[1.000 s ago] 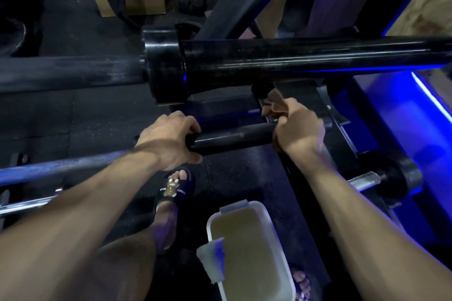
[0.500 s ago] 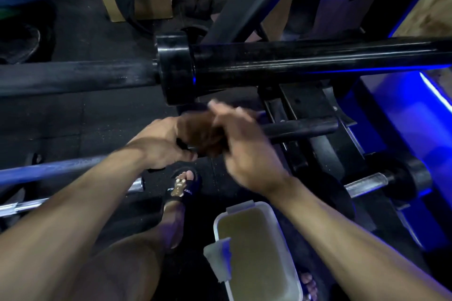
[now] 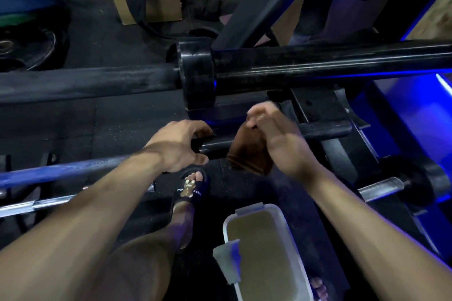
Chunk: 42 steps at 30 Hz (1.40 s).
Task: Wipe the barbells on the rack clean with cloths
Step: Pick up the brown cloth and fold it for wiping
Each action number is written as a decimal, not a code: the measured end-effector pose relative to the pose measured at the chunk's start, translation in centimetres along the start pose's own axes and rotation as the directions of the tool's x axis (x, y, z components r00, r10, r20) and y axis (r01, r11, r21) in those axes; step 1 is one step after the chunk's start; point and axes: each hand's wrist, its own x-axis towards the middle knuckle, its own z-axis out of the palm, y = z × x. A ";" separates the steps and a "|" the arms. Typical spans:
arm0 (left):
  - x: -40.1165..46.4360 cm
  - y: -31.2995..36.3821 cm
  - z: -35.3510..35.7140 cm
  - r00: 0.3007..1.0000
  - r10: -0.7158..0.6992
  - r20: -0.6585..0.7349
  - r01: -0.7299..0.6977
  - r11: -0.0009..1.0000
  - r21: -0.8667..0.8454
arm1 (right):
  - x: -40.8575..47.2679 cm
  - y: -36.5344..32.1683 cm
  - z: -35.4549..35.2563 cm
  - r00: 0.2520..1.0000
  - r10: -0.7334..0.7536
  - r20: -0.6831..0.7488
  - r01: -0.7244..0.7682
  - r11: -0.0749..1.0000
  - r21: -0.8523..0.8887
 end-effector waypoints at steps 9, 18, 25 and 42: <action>0.3 0.3 0.2 0.999 0.029 -0.042 -0.028 0.999 0.023 | 0.3 1.4 8.1 0.962 -0.273 0.024 0.194 0.615 -0.765; 0.1 0.1 0.3 0.999 0.039 -0.037 -0.039 0.999 0.002 | 2.8 8.5 -4.0 0.989 -0.060 -0.137 -0.093 0.475 -0.875; 0.2 0.8 0.4 0.998 0.048 -0.044 -0.043 0.995 0.093 | 1.1 3.0 5.4 0.952 -0.302 -0.042 0.161 0.616 -0.771; 0.7 0.9 0.7 0.997 0.065 -0.039 -0.059 0.989 0.133 | -0.1 3.1 6.3 0.919 -0.370 0.133 0.315 0.490 -0.813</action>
